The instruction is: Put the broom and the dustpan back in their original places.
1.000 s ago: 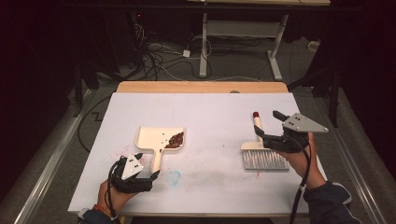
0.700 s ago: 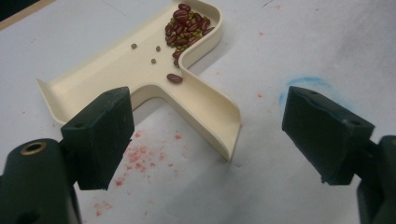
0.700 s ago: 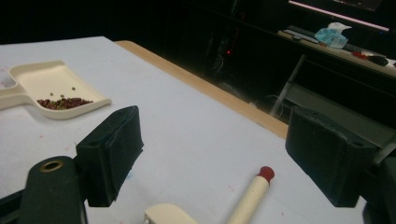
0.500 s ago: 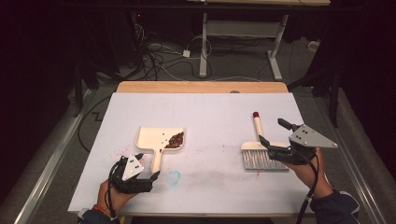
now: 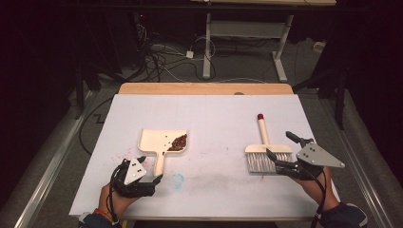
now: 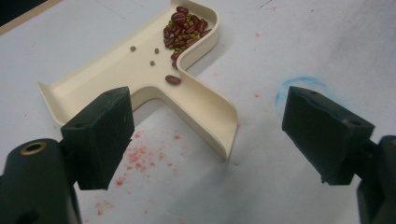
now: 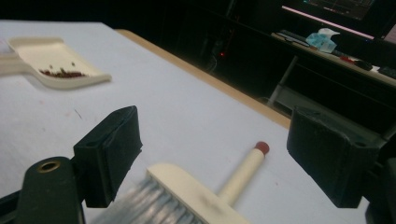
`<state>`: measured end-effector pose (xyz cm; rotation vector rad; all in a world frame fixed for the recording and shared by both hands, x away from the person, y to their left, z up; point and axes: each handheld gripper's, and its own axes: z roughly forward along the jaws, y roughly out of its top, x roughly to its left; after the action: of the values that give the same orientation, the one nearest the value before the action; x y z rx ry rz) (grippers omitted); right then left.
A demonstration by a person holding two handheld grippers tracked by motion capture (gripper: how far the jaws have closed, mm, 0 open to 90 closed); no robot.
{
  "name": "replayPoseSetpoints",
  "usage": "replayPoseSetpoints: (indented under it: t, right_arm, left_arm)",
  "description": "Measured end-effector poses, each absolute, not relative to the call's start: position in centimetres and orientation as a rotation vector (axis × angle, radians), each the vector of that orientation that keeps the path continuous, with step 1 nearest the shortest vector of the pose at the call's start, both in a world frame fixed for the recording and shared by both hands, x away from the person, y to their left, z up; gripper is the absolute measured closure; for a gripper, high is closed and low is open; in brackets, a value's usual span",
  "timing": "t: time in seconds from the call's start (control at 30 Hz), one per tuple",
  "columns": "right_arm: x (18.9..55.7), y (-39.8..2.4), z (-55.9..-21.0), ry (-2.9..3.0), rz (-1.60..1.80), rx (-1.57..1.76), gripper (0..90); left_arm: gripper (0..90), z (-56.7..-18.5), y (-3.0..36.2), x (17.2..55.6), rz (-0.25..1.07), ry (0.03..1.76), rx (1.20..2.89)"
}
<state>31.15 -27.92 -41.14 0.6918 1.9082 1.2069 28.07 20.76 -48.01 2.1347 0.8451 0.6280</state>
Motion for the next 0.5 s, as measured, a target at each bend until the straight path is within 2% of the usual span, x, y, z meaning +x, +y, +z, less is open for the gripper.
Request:
replayPoseSetpoints:
  t: [0.5]
  right_arm:
    - [29.6, -29.7, -44.9, 1.964, 1.138, 0.748, 16.9]
  left_arm:
    - [16.5, -48.2, 20.8, 28.3, 0.629, 0.846, 2.138]
